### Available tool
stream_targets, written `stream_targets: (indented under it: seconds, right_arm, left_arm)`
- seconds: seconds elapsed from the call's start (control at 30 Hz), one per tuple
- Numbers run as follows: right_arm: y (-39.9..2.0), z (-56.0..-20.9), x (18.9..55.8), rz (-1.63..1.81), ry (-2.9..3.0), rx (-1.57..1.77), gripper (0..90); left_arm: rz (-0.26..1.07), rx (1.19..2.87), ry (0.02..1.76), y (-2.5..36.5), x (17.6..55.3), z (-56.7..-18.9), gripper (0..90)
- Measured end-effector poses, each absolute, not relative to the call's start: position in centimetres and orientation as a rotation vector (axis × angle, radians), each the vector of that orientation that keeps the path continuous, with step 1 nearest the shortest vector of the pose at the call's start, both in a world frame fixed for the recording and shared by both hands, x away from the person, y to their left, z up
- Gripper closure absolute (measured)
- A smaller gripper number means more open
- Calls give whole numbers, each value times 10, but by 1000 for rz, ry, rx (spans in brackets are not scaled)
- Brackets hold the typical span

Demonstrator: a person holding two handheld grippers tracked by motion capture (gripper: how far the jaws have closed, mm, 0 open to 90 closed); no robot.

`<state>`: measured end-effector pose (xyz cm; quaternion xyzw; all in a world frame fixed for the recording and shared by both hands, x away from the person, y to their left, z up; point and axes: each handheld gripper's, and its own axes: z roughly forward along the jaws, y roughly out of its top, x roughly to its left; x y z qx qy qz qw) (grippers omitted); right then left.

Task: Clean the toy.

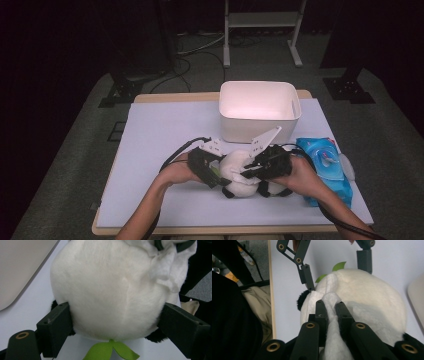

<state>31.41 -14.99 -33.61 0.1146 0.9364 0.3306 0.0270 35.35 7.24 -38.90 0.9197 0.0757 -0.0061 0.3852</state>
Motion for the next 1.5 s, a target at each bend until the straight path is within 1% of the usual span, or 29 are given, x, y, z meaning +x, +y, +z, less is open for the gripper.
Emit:
stream_targets:
  seconds: [0.3, 0.43, 0.53, 0.57, 0.63, 0.7, 0.73, 0.8, 0.9, 1.33, 1.5]
  right_arm:
    - [-169, -336, 315, 929, 2782, 450, 617]
    - [-177, -337, 318, 927, 2779, 497, 581]
    - [-179, -338, 321, 924, 2803, 534, 576]
    - [-179, -338, 321, 927, 2808, 542, 579]
    - [-180, -339, 322, 921, 2820, 564, 621]
    - [-180, -340, 321, 912, 2819, 562, 705]
    - [-181, -341, 321, 908, 2822, 562, 763]
    - [-180, -341, 321, 907, 2831, 544, 821]
    - [-178, -339, 323, 925, 2836, 538, 836]
    - [-158, -336, 326, 1002, 2877, 465, 838]
    - [-168, -331, 323, 947, 2848, 478, 838]
  left_arm:
    - [-15, 2351, 190, 72, 354, -388, 129]
    - [-17, 2352, 192, 72, 354, -388, 129]
    - [-17, 2349, 189, 71, 354, -387, 130]
    - [-17, 2349, 189, 71, 354, -387, 130]
    - [-17, 2349, 184, 71, 353, -388, 130]
    - [-16, 2350, 184, 72, 353, -388, 130]
    - [-15, 2351, 184, 71, 353, -388, 131]
    - [-14, 2352, 183, 71, 352, -389, 136]
    - [-13, 2358, 188, 71, 352, -389, 136]
    - [-19, 2357, 192, 72, 355, -389, 135]
    - [-21, 2361, 196, 72, 355, -388, 135]
